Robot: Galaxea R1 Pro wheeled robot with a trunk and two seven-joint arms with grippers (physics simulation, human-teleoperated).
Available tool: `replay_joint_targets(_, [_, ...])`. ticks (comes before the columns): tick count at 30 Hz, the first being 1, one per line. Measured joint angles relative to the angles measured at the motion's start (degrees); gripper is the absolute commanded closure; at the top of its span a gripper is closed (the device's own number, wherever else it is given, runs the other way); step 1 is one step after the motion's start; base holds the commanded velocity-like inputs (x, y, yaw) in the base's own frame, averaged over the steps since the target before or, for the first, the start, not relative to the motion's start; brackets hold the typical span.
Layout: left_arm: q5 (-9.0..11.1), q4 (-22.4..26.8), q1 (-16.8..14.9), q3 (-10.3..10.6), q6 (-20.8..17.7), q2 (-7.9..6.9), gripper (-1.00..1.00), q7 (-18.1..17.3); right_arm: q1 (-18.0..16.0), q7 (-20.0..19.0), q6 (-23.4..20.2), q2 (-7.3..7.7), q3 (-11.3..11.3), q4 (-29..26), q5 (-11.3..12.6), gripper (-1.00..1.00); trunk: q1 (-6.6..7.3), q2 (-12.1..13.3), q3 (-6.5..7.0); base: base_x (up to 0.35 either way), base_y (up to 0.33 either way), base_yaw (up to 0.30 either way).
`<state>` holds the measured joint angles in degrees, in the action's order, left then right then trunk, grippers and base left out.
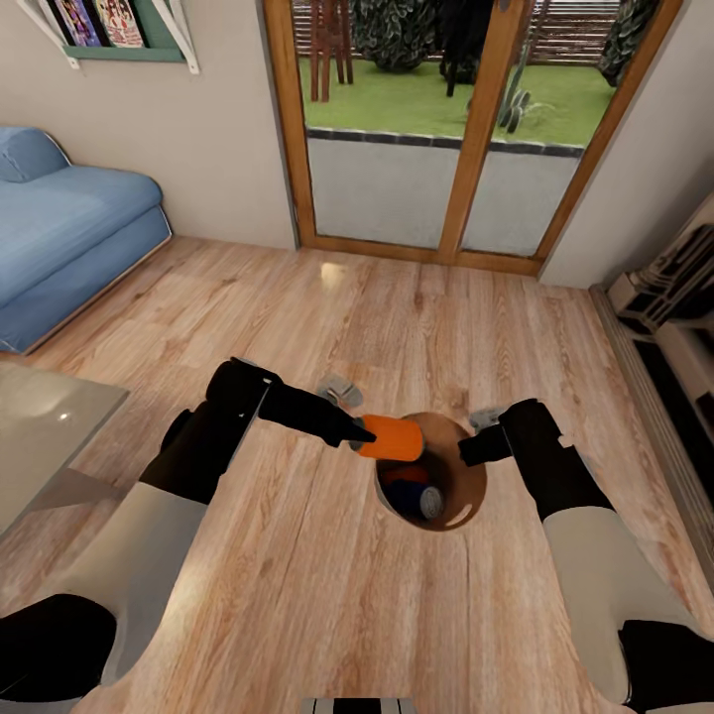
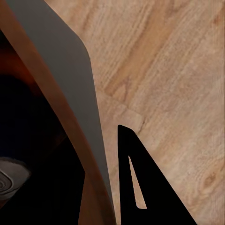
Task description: Put the three can of soda from the living room inside the tash can in the kitchen.
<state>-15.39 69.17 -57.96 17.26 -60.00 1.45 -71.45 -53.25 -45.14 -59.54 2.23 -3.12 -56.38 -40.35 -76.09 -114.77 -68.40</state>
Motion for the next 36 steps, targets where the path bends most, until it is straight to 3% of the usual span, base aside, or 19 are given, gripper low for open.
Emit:
replay_joint_targets(8, [-0.03,-0.18,0.04,0.49,0.00,0.63,1.00,0.39,-0.02,3.98,-0.11,-2.10,0.32,0.03,0.26,1.00,0.00,0.00,0.00,0.000,0.000,0.000])
replay_joint_targets(15, [-0.19,-3.15,0.03,4.32,0.04,0.99,1.00,0.43,0.00,4.98,-0.19,-2.90,1.84,0.04,0.42,1.00,0.00,0.00,0.00,0.000,0.000,0.000])
replay_joint_targets(20, [-0.18,-4.80,0.01,4.92,0.00,1.51,1.00,0.58,0.00,5.08,-0.11,-2.98,1.95,0.04,0.20,1.00,0.00,0.00,0.00,0.000,0.000,0.000])
replay_joint_targets(26, [-3.92,-5.32,0.04,7.28,0.00,3.76,1.00,3.36,0.00,5.09,-0.12,-3.00,1.97,0.04,0.21,1.00,0.00,0.00,0.00,0.000,0.000,0.000])
replay_joint_targets(30, [-4.53,-6.07,-0.01,7.70,0.00,5.31,1.00,3.70,0.00,5.09,-0.11,-3.05,1.99,0.06,0.23,1.00,0.00,0.00,0.00,0.000,0.000,0.000])
replay_joint_targets(36, [-4.79,-7.07,-0.04,7.85,0.00,6.46,1.00,3.91,0.00,5.09,-0.15,-3.16,2.06,0.18,0.37,1.00,0.00,0.00,0.00,0.000,0.000,0.000])
